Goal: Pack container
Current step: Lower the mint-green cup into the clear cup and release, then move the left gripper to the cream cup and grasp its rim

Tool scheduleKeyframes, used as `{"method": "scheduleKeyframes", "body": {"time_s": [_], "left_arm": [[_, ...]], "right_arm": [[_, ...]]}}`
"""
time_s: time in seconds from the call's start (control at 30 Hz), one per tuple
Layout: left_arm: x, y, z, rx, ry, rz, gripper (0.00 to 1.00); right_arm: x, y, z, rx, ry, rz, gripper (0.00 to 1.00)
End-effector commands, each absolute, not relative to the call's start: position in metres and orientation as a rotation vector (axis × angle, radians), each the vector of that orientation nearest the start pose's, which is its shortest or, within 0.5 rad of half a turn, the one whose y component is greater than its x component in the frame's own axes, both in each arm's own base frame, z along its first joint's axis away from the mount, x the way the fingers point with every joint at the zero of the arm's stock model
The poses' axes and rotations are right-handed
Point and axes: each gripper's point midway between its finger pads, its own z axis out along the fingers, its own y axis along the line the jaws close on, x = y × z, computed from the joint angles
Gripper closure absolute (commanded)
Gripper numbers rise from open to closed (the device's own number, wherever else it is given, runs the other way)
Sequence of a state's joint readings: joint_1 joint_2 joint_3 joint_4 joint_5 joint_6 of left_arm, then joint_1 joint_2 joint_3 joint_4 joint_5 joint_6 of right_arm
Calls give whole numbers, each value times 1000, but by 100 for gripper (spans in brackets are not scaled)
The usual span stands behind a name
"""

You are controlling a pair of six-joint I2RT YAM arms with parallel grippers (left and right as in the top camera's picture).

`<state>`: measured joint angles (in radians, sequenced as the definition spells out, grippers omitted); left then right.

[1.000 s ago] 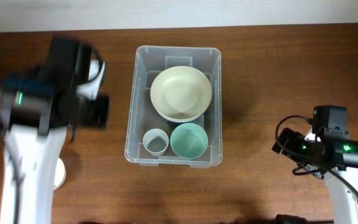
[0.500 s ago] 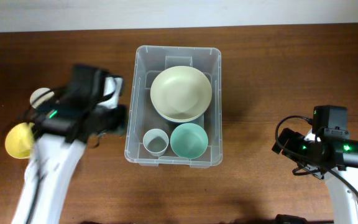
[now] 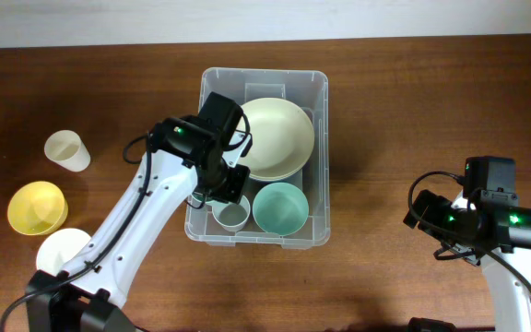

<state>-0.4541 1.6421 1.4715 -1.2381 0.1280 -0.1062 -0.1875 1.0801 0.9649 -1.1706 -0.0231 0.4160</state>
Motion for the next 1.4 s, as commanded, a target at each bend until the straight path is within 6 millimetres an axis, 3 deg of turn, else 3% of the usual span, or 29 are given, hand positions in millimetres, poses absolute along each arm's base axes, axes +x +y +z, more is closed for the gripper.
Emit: {"method": "scheduleKeyframes", "body": {"time_s": [0.0, 0.13, 0.33, 0.5, 0.57, 0.77, 0.9, 1.0, 1.13, 1.23, 1.37], "left_arm": [[278, -174, 151, 588, 2976, -271, 99], [268, -188, 144, 671, 2990, -262, 99], [268, -187, 143, 688, 2986, -211, 98], [267, -186, 142, 689, 2991, -210, 78], [266, -186, 142, 689, 2992, -209, 59], [272, -178, 144, 671, 2984, -157, 57], [303, -135, 172, 518, 2920, 86, 55], [335, -87, 210, 311, 2825, 223, 52], [372, -16, 245, -17, 2709, 241, 48], [389, 35, 251, -216, 2640, 253, 47], [405, 97, 242, -422, 2587, 249, 46]], "right_arm": [[214, -39, 146, 847, 2716, 68, 1], [214, -39, 146, 847, 2716, 68, 1], [214, -39, 146, 847, 2717, 67, 1], [214, -39, 146, 848, 2717, 68, 1], [214, -39, 146, 848, 2717, 68, 1], [214, -39, 146, 847, 2718, 68, 1], [213, -39, 146, 848, 2721, 67, 1], [213, -39, 146, 848, 2720, 67, 1], [213, -39, 146, 848, 2721, 67, 1], [213, -39, 146, 848, 2721, 67, 1], [213, -39, 146, 848, 2721, 67, 1]]}}
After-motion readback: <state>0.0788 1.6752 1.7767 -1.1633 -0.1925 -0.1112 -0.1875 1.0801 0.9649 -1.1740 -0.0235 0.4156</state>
